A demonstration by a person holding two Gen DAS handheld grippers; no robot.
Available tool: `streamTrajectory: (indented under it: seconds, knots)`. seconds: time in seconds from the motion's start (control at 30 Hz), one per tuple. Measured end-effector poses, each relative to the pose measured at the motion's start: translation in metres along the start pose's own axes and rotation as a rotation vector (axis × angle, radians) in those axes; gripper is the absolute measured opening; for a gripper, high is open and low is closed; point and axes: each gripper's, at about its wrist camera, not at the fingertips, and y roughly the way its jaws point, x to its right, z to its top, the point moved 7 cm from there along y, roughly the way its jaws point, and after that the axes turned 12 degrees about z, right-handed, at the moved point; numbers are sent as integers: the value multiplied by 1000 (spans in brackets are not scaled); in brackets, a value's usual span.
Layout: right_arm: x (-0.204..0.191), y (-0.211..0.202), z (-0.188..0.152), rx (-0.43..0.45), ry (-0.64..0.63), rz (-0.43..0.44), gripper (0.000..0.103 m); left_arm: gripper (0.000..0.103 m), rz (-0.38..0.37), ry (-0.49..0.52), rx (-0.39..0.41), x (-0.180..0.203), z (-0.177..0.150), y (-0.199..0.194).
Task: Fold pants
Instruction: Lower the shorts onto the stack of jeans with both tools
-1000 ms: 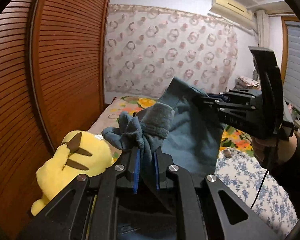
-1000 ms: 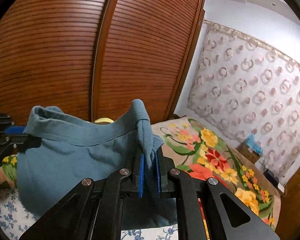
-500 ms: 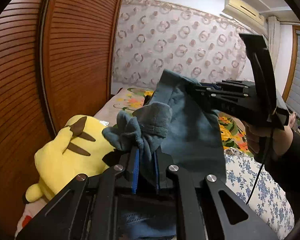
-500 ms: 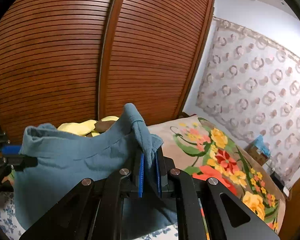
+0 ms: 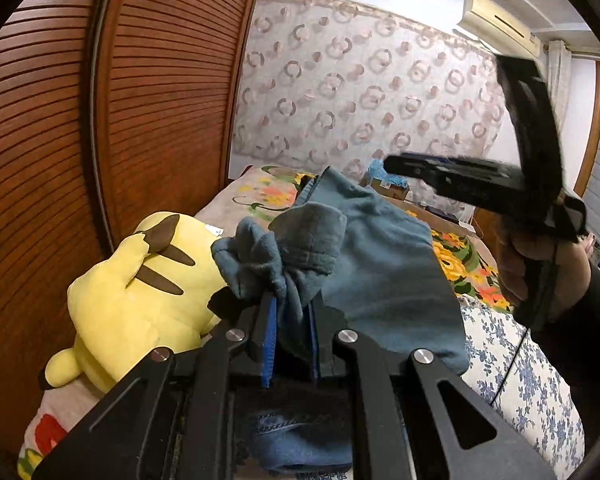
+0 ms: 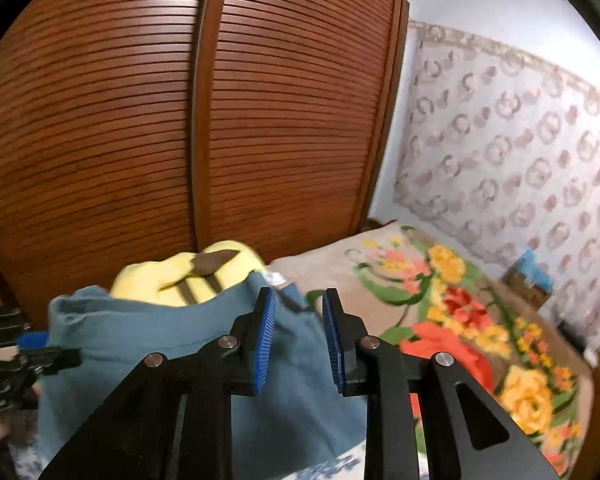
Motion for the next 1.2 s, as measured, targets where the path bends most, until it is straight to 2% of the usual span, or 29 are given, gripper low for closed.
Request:
streamTrajectory:
  seconds: [0.1,0.33,0.4,0.47,0.57,0.67,0.8,0.93,1.2]
  knots:
    - [-6,1,-13,-44,30,102,25,16,7,-10,-2,-3,0,2]
    - [15,23,-37,-126,75,100,25,21,24,-9,-14,-6,-6,0]
    - [21,32,-39,-141,100,104,25,27,30,-5,-14,-8,-6,-2]
    - [23,37,-38,-147,116,108,26,40,36,0,7,-9,-1,-8]
    - [18,40,-28,-147,114,109,36,55,40,-5,47,-13,12,-14]
    - [11,35,-28,-140,115,107,49,57,51,-2,69,-15,25,-14]
    - [-1,27,-33,-127,111,110,56,57,91,26,56,-20,27,-2]
    - [-13,18,-42,-122,120,110,60,57,120,30,10,-29,14,11]
    - [-19,12,-52,-126,172,98,68,57,104,35,-29,-27,-1,12]
